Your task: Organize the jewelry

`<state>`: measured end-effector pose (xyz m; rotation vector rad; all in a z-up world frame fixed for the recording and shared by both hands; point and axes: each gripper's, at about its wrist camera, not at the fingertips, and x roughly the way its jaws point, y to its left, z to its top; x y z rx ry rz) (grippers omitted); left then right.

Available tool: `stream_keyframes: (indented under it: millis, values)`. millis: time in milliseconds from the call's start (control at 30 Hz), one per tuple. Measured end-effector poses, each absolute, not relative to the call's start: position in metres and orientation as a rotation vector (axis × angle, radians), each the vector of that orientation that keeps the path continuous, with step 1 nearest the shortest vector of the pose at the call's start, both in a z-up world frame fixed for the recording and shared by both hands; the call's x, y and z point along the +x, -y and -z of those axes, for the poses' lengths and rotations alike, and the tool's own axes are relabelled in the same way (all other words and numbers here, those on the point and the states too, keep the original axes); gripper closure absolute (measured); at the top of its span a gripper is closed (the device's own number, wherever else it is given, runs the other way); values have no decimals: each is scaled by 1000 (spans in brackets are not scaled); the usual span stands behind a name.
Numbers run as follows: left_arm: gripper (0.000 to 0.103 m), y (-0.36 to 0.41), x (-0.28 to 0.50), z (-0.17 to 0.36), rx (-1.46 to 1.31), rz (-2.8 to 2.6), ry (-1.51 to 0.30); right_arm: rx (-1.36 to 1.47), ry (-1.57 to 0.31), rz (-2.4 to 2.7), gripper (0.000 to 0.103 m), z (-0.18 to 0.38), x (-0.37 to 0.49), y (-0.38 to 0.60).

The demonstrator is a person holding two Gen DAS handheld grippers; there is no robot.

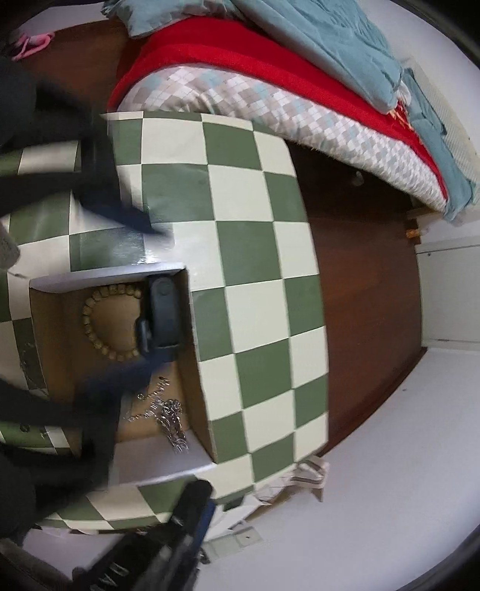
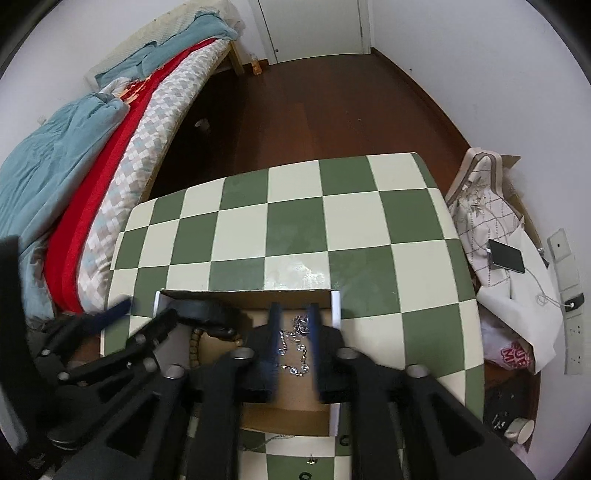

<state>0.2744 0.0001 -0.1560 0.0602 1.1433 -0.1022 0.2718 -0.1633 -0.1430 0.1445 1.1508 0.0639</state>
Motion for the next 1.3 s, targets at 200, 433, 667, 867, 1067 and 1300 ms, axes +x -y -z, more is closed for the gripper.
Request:
stream_keyframes:
  millis: [200,433,667,867,1067,1300]
  values:
    - [4,-12,268,141,31,63,-1110,147,-1143,-31,47,136,257,173]
    - [1,-28,244,140,64,-22,-1052,31,-1181,11,5,153,229,160]
    - [1,-33,213,149,117,-78,-1020,6,-1194,25,0,171,203,152]
    - [1,-35,190,149,115,-85,-1006,-9,-1168,41,0,170,183,152]
    - [1,-34,164,134,120,-96,-945,-7,-1122,46,0,155,161,154]
    - [1,-36,135,107,98,-86,-877,-28,-1035,48,0,121,131,152]
